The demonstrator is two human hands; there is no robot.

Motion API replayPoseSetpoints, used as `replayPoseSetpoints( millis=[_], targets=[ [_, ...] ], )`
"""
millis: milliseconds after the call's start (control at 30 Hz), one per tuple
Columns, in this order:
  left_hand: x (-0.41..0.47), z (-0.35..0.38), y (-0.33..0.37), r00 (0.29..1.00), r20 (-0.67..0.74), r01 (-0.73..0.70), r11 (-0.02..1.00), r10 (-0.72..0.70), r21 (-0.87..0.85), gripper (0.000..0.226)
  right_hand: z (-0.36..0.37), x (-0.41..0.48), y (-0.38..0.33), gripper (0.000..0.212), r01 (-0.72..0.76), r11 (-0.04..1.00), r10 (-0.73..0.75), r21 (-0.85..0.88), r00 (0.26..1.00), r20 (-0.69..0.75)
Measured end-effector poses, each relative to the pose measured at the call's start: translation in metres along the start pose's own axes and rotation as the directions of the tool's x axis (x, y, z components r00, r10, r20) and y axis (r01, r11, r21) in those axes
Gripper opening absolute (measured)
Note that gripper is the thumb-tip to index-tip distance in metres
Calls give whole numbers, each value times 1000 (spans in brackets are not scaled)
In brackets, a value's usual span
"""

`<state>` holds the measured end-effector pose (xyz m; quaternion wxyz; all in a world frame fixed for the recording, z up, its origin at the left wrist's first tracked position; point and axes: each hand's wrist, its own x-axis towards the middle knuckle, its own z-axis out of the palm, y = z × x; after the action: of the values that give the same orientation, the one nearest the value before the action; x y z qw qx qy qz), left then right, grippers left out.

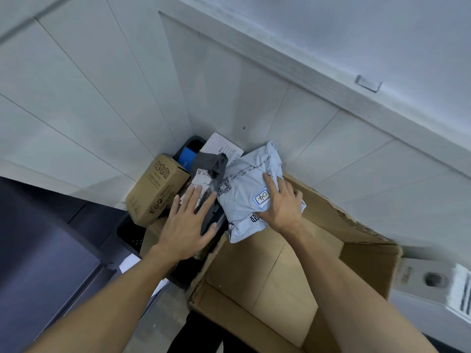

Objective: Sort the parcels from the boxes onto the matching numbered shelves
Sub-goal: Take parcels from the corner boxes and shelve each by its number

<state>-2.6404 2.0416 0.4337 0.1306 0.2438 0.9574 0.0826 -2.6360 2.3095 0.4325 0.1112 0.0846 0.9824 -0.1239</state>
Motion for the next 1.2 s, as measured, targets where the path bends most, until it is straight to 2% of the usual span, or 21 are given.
replayPoseSetpoints(
  millis=[333,633,1200],
  targets=[
    [-18,-40,39,1000,1,2,1000,-2,3,77,-54,-57,14,110,-35,993,42,115,998,-57],
    [-37,-86,57,998,-44,41,998,-38,54,81,-96,-77,-4,107,64,980,-42,189,992,-118],
    [-83,-145,74,986,-141,102,990,-88,97,77,-135,-101,-23,106,208,964,-184,167,972,-146]
  ],
)
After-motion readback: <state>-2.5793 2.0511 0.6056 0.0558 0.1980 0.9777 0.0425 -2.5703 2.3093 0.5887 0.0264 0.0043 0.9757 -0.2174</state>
